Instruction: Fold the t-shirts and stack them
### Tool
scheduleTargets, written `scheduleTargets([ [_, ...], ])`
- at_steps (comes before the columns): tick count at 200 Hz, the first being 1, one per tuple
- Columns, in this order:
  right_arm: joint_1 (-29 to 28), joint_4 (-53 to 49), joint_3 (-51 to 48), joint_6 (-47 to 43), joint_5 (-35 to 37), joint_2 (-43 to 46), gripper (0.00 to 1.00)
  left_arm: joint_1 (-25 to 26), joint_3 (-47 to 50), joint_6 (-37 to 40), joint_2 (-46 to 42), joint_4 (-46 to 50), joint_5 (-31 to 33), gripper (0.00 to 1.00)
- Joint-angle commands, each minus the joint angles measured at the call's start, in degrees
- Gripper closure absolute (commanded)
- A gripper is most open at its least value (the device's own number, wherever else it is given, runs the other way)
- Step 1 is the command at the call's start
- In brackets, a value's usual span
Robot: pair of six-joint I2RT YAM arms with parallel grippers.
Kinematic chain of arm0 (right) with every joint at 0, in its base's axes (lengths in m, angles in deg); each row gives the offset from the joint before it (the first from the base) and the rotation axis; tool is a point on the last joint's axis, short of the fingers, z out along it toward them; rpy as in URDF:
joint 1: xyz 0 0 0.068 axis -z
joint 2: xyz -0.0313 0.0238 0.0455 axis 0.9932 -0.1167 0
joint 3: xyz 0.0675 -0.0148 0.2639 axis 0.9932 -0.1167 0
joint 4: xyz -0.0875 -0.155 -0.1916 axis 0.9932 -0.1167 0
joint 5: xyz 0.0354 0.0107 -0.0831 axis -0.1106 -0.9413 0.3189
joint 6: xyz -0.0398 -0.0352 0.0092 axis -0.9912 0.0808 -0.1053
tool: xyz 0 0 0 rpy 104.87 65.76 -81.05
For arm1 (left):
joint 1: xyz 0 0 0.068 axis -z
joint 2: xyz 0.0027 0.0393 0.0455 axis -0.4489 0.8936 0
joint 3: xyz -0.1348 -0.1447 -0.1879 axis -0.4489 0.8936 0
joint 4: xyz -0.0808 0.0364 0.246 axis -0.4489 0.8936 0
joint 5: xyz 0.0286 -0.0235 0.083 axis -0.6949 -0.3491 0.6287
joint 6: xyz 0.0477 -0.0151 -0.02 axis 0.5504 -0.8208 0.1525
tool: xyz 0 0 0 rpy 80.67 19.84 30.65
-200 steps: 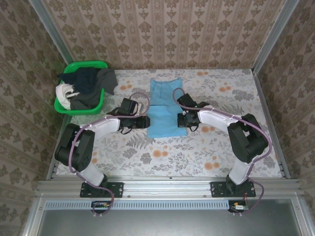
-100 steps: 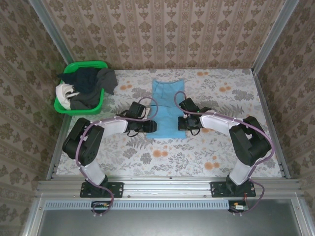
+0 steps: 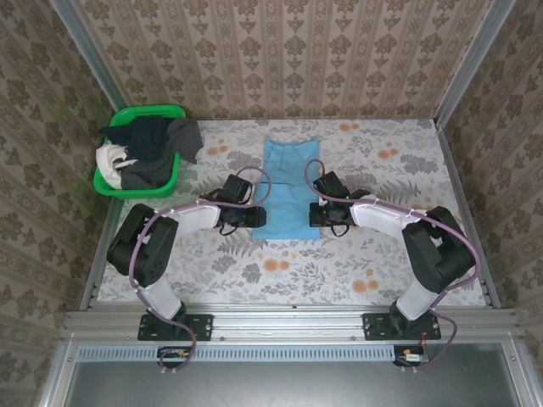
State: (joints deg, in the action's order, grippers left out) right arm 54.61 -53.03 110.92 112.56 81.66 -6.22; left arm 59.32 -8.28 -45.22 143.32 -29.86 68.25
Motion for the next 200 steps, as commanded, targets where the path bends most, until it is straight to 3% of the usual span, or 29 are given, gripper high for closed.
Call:
scheduleTargets([
  [1,0.55,0.13,-0.68,-0.77,-0.18,1.68,1.0,0.23,-2.56,-1.4,0.46,1.36,3.35,0.5],
  [23,0.74,0.68,-1.39,-0.52,-0.15,1.84,1.0,0.38,-3.53,-1.27,1.43,1.05,3.0,0.5],
  [50,0.74,1.37,-1.74,-0.29,-0.53,1.33,1.0,0.81,-4.54,-1.76,4.72,-0.85,-0.13,0.61],
  [68,0.87,1.44,-2.0,-0.35,-0.43,1.24,1.0,0.93,-4.16,-2.56,5.95,-2.83,-1.75,0.63],
  [98,1.18,1.02,-2.29,-0.5,-0.26,1.95,1.0,0.93,-3.8,-2.98,4.72,-2.76,-2.04,0.85],
  [128,1.27,0.6,-3.33,-0.83,0.07,4.63,1.0,1.11,-3.34,-2.46,-0.12,0.13,-0.27,0.97],
  [200,1.27,2.62,-8.73,-2.32,-0.48,8.02,1.0,1.15,0.92,-2.5,-4.58,0.45,-1.65,1.0],
])
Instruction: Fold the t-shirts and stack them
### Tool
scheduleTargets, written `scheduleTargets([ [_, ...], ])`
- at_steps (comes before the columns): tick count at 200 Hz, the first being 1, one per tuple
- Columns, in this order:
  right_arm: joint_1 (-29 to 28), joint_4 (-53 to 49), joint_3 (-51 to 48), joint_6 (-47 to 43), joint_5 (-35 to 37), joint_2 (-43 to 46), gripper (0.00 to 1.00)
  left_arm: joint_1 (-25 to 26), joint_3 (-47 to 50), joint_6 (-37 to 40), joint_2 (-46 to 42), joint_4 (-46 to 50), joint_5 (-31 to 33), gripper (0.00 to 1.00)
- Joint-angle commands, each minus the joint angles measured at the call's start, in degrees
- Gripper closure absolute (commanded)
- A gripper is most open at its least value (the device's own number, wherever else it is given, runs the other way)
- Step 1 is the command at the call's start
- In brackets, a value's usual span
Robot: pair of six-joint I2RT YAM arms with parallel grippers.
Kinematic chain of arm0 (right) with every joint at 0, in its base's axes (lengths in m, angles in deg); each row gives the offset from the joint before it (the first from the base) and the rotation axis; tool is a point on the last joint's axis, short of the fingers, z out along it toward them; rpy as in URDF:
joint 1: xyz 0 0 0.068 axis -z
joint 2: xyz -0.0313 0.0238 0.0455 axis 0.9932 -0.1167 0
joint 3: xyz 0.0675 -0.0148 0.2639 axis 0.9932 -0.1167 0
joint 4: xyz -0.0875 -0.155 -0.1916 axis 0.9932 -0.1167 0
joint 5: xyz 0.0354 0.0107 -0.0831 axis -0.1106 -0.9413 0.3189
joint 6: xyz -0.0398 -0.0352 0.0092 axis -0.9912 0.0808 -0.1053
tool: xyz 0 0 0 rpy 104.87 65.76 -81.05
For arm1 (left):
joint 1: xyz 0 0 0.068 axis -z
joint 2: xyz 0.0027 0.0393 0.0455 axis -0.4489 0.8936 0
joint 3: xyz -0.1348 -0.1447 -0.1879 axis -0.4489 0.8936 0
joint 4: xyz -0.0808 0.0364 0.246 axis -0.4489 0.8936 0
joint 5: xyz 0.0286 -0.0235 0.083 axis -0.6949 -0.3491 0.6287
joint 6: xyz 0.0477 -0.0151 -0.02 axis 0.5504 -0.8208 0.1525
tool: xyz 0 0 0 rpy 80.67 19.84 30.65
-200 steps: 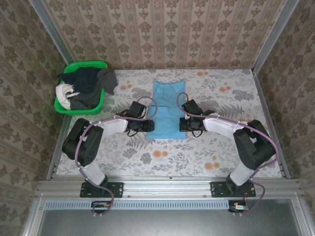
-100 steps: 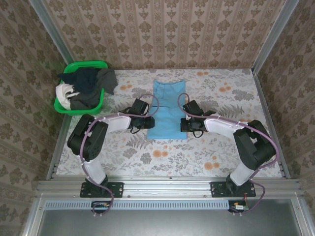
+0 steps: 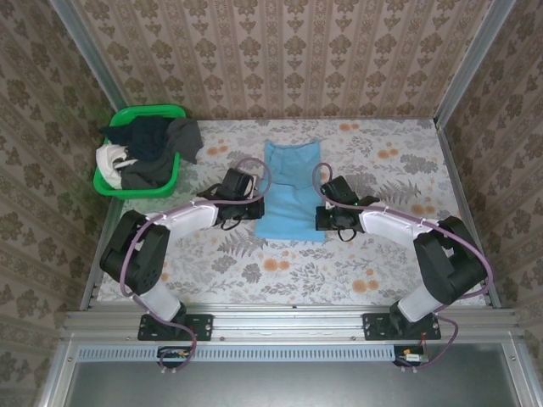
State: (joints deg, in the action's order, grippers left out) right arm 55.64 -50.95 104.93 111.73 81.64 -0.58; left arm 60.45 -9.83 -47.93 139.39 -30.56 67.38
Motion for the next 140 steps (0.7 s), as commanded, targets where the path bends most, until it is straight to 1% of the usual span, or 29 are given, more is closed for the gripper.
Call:
scheduleTargets([
  [1,0.24,0.62,-2.89,-1.54,-0.47,2.54,1.0,0.03,2.57,0.17,-0.74,1.13,-0.8,1.0],
  [27,0.24,3.71,-7.16,-2.85,-1.5,5.3,1.0,0.05,6.32,-0.05,-1.56,-1.91,-1.37,1.0],
  [40,0.33,4.59,-8.68,-3.29,-1.59,5.42,1.0,-0.14,7.64,-0.23,-1.1,-3.53,-2.59,1.0],
  [70,0.24,8.69,-11.92,-3.98,-5.29,5.51,1.0,-0.3,8.6,-1.42,0.7,-7.27,-5.6,1.0],
  [80,0.24,9.14,-12.51,-3.76,-5.03,5.75,1.0,-0.33,8.96,-1.8,0.85,-9.05,-6.72,0.98],
  [93,0.24,8.74,-12.67,-3.33,-4.01,5.89,1.0,-0.16,9.01,-1.99,0.93,-11.08,-8.4,0.91],
  [104,0.24,7.13,-12.0,-2.39,-2.78,5.41,1.0,0.01,9.11,-1.86,1.01,-12.52,-9.62,0.88],
  [120,0.25,5.01,-11.1,-1.1,-1.8,4.41,1.0,0.06,8.89,-1.27,1.75,-14.08,-12.08,0.76],
  [133,0.24,4.96,-11.24,-0.98,-2.45,4.32,1.0,-0.15,8.57,-0.89,2.67,-14.12,-13.4,0.7],
  [140,0.28,4.19,-11.19,-0.33,-2.19,4.66,0.96,-0.28,8.72,-0.76,2.74,-13.89,-13.51,0.66],
])
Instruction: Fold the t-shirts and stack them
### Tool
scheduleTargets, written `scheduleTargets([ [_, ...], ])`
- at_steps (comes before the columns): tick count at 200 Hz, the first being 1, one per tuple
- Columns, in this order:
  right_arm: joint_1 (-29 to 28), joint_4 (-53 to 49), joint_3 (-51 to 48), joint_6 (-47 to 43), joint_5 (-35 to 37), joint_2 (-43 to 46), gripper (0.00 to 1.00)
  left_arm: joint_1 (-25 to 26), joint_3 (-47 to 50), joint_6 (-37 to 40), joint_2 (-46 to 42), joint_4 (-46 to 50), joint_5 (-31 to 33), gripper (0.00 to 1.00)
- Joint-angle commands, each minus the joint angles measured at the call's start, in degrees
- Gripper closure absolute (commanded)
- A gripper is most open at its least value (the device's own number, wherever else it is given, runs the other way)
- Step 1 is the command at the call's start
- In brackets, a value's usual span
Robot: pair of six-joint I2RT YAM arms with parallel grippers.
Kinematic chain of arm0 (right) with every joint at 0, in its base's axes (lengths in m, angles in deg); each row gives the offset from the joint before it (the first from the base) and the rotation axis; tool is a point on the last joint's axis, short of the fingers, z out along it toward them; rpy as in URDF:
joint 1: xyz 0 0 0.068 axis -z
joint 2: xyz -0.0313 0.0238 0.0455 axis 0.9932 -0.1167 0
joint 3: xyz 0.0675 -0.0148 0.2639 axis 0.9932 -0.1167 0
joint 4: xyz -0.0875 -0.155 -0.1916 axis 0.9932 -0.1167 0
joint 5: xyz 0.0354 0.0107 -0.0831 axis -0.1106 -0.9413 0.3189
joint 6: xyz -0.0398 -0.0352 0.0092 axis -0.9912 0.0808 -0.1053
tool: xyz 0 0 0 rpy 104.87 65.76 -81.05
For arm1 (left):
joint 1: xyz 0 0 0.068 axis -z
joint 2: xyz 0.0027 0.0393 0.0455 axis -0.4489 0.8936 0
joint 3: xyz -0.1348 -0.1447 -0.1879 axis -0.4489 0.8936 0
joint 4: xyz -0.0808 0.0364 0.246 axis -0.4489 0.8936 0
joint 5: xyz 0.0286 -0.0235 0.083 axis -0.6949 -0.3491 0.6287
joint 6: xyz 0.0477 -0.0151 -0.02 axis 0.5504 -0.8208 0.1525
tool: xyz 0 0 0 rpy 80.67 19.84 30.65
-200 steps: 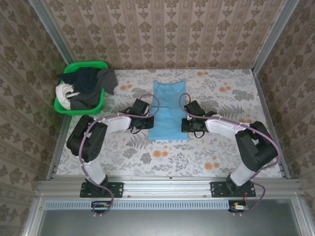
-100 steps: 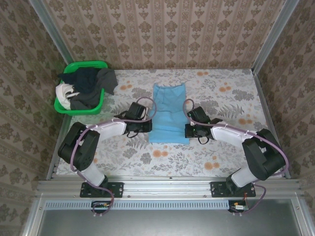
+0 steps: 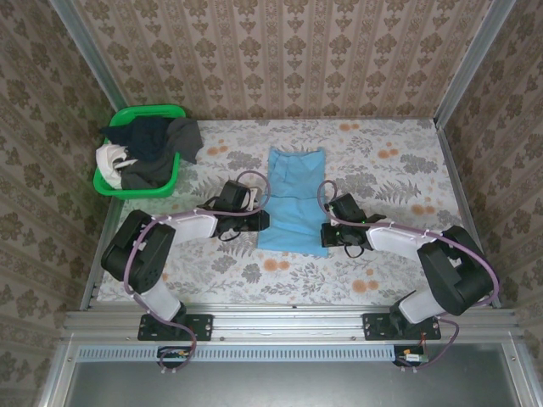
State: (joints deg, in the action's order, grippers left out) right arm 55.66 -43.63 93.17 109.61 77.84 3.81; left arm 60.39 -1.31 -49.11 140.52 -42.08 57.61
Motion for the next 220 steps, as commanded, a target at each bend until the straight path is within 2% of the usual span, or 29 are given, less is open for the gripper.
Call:
scheduleTargets([
  [1,0.28,-3.38,0.6,1.86,1.72,0.34,0.96,-0.27,0.25,0.42,1.53,-2.35,-3.72,0.66],
  [10,0.3,-5.74,1.58,2.52,2.6,0.97,0.91,-0.94,0.97,0.39,0.9,-2.07,-3.38,0.59],
  [25,0.3,-11.05,4.15,3.51,5.38,2.37,0.77,-2.68,2.54,0.57,-1.11,-1.89,-3.44,0.54],
  [41,0.52,-14.78,7.17,3.97,7.55,3.34,0.7,-4.15,2.49,1.61,-3.11,-0.49,-3.53,0.38],
  [56,0.7,-15.08,10.2,3.68,7.98,2.51,0.6,-4.62,0.26,3.37,-3.66,2.45,-2.77,0.3],
  [75,1.34,-14.91,15.41,3.25,9.98,-1.59,0.54,-4.88,-5.11,6.34,-2.0,6.09,-1.48,0.16],
  [85,2.28,-14.61,18.16,2.99,10.53,-4.4,0.52,-5.05,-8.63,7.93,0.01,7.7,-0.48,0.02],
  [89,2.73,-14.47,19.31,2.91,10.71,-5.76,0.52,-5.06,-10.21,8.41,0.97,8.27,0.12,0.0],
  [137,5.52,-16.54,30.33,1.86,10.63,-20.55,0.58,-4.78,-34.48,13.7,21.89,17.9,2.98,0.0],
  [159,6.7,-17.82,32.09,1.81,12.35,-23.11,0.71,-4.88,-42.74,13.94,30.28,21.28,2.84,0.01],
  [176,8.14,-16.21,31.34,1.51,10.72,-23.06,0.78,-5.19,-44.72,13.5,33.35,21.57,2.89,0.09],
  [197,9.49,-15.51,30.88,0.55,9.03,-22.77,0.79,-6.17,-43.42,11.84,33.92,20.63,2.96,0.34],
  [220,9.8,-14.77,29.63,-0.32,6.5,-19.9,0.69,-7.21,-38.85,10.02,31.19,17.28,2.65,0.39],
])
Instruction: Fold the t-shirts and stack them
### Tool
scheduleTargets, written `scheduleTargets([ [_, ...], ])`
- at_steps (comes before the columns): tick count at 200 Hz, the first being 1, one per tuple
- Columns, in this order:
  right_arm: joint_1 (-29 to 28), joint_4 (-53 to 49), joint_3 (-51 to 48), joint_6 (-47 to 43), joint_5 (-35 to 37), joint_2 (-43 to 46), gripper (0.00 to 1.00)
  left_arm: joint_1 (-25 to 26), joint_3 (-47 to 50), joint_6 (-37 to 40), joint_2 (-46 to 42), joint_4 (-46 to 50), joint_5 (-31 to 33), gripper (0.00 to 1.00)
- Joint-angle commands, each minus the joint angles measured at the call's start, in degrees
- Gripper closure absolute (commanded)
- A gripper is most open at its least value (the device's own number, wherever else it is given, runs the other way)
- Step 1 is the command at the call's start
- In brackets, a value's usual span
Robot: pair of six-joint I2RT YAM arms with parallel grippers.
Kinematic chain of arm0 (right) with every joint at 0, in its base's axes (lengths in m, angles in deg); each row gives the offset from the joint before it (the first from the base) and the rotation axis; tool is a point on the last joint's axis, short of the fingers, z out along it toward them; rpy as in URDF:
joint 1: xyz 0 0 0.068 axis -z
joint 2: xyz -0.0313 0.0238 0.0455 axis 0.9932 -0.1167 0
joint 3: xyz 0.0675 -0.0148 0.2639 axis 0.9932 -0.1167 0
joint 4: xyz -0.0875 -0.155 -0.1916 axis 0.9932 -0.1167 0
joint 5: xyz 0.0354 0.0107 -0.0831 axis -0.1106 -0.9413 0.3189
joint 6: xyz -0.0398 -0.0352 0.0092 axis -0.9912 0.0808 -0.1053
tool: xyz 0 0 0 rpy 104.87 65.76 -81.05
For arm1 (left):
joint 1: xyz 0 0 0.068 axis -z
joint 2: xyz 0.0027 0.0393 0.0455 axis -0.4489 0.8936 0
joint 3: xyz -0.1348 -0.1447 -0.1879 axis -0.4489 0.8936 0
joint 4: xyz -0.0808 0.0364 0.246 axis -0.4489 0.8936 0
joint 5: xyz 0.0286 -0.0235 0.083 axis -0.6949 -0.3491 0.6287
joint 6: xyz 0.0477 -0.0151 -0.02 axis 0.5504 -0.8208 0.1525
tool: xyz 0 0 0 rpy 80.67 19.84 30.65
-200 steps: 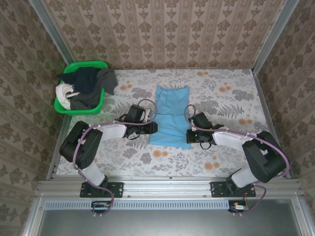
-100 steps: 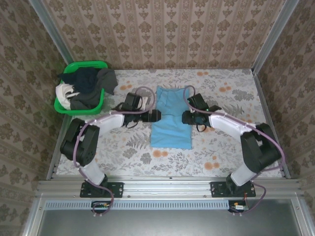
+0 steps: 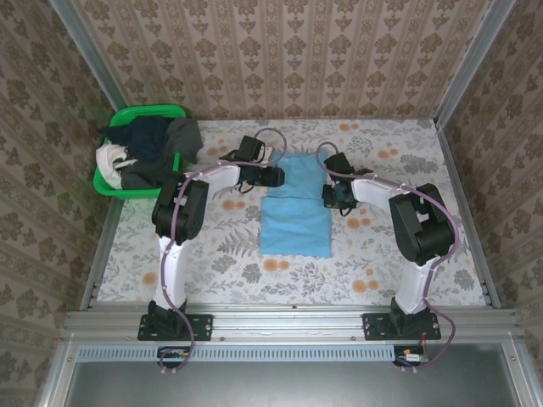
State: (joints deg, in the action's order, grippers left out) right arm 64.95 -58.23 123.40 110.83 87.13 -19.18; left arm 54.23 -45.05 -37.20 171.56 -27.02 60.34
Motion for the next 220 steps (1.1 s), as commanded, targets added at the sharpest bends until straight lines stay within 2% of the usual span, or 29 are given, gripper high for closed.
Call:
scheduleTargets([
  [1,0.55,-0.09,-0.69,-1.56,-2.93,3.23,0.69,-1.07,5.08,-1.9,0.01,2.18,-0.05,0.39],
  [17,0.48,0.47,-2.79,-0.98,-5.15,7.12,0.65,-1.1,7.84,-2.35,-3.02,1.57,0.63,0.43],
  [33,-0.03,0.87,-6.44,0.5,-6.85,11.84,0.6,-1.1,10.49,-2.85,-6.97,0.59,0.85,0.43],
  [49,-1.44,1.37,-11.46,2.81,-7.38,16.51,0.56,-1.13,13.19,-3.49,-11.77,-0.29,1.36,0.38],
  [66,-3.72,1.59,-17.35,6.41,-7.03,20.68,0.49,-1.16,16.47,-4.22,-17.45,-0.75,2.23,0.29],
  [82,-6.69,3.19,-23.33,10.73,-7.49,24.19,0.48,-0.97,21.6,-5.03,-23.76,-2.03,3.01,0.25],
  [92,-9.02,4.08,-26.19,13.4,-7.68,25.92,0.48,-0.55,26.53,-5.72,-27.92,-3.24,3.31,0.18],
  [108,-12.42,3.57,-28.96,17.26,-6.65,27.52,0.48,0.95,33.95,-6.86,-34.19,-3.73,4.31,0.01],
  [112,-13.2,3.3,-29.38,18.04,-6.37,27.54,0.48,1.5,36.6,-7.15,-35.29,-3.93,4.94,0.0],
  [137,-15.44,1.58,-30.37,19.6,-4.16,27.54,0.48,6.51,48.01,-10.77,-41.63,-7.09,8.04,0.0],
  [167,-16.68,3.33,-29.42,19.69,-5.32,26.16,0.49,10.04,54.55,-15.59,-41.3,-12.91,6.41,0.0],
  [189,-18.3,2.68,-28.29,20.14,-5.43,24.36,0.54,12.38,54.4,-17.08,-39.93,-14.64,4.73,0.12],
  [220,-19.88,2.07,-27.94,20.95,-3.9,24.08,0.61,16.26,53.01,-18.42,-38.95,-12.55,6.14,0.28],
])
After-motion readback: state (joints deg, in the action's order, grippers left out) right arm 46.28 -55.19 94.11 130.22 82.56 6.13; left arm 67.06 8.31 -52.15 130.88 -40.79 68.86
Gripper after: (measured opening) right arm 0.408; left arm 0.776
